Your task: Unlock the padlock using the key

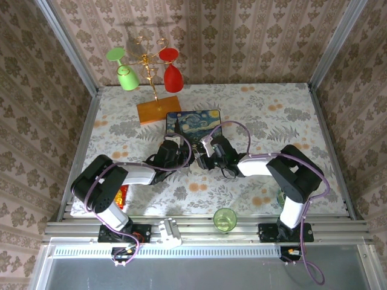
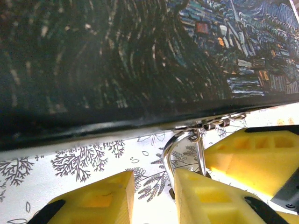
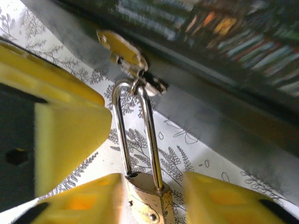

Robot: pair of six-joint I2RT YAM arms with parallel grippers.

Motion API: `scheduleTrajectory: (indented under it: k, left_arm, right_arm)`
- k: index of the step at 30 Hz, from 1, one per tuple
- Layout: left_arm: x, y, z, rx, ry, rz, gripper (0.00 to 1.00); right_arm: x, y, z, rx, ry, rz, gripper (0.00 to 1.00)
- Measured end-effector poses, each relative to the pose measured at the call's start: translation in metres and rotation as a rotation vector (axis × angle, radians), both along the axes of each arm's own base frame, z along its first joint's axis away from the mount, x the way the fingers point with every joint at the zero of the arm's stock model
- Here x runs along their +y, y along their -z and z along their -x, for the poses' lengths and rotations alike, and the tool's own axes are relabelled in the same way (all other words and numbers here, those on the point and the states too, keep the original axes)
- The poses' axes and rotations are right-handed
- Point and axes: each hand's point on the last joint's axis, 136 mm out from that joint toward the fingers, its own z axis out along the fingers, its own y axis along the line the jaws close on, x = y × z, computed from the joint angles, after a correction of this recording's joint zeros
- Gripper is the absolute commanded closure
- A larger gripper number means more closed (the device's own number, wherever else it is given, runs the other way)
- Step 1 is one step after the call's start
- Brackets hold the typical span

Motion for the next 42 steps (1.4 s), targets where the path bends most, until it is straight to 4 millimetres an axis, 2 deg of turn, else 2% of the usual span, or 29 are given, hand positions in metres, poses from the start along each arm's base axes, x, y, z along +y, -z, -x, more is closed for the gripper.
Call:
scheduleTrajectory:
  k: [3,10,13,18,23,25,27,30,33,36,38,42]
  left_arm:
    - [0.0,0.0,0.0,0.001,0.001,0.001,0.71]
    - [-0.001,-0.001,0.0,-0.002,0.0,0.005,0.72]
    - [-0.001,-0.001,0.0,-0.002,-0.001,0.005,0.73]
    - [0.0,-0.001,-0.001,-0.002,-0.002,0.006,0.73]
    - [0.012,0.005,-0.006,0.016,-0.041,-0.02,0.73]
    - [0.016,0.009,-0.007,0.028,-0.057,-0.023,0.73]
    - [0.015,0.008,-0.007,0.027,-0.055,-0.013,0.74]
    - [0.012,0.004,-0.007,0.017,-0.048,0.002,0.73]
    - [0.012,0.0,-0.007,0.011,-0.045,0.01,0.73]
    - [0.011,-0.007,-0.008,-0.002,-0.044,0.02,0.73]
    - [0.011,-0.011,-0.008,-0.011,-0.044,0.027,0.73]
    - [0.011,-0.017,-0.009,-0.023,-0.044,0.037,0.73]
  right_arm:
    - [0.002,0.006,0.004,0.01,-0.02,0.01,0.7]
    - [0.001,0.015,0.014,0.004,-0.041,0.036,0.81]
    - [0.002,0.015,0.012,-0.063,-0.012,0.116,0.89]
    - [-0.001,0.014,0.007,-0.203,0.094,0.333,0.89]
    - [-0.004,0.013,-0.008,-0.327,0.241,0.53,0.76]
    - [-0.005,0.012,-0.01,-0.343,0.277,0.558,0.72]
    - [-0.007,0.012,-0.008,-0.346,0.293,0.562,0.63]
    - [-0.011,0.01,-0.001,-0.327,0.279,0.523,0.51]
    - [-0.012,0.011,0.015,-0.266,0.213,0.449,0.47]
    - [-0.016,0.009,0.03,-0.16,0.157,0.3,0.42]
    - [-0.03,0.003,0.023,-0.074,0.174,0.148,0.35]
    - [-0.05,-0.013,-0.001,0.033,0.197,-0.078,0.35]
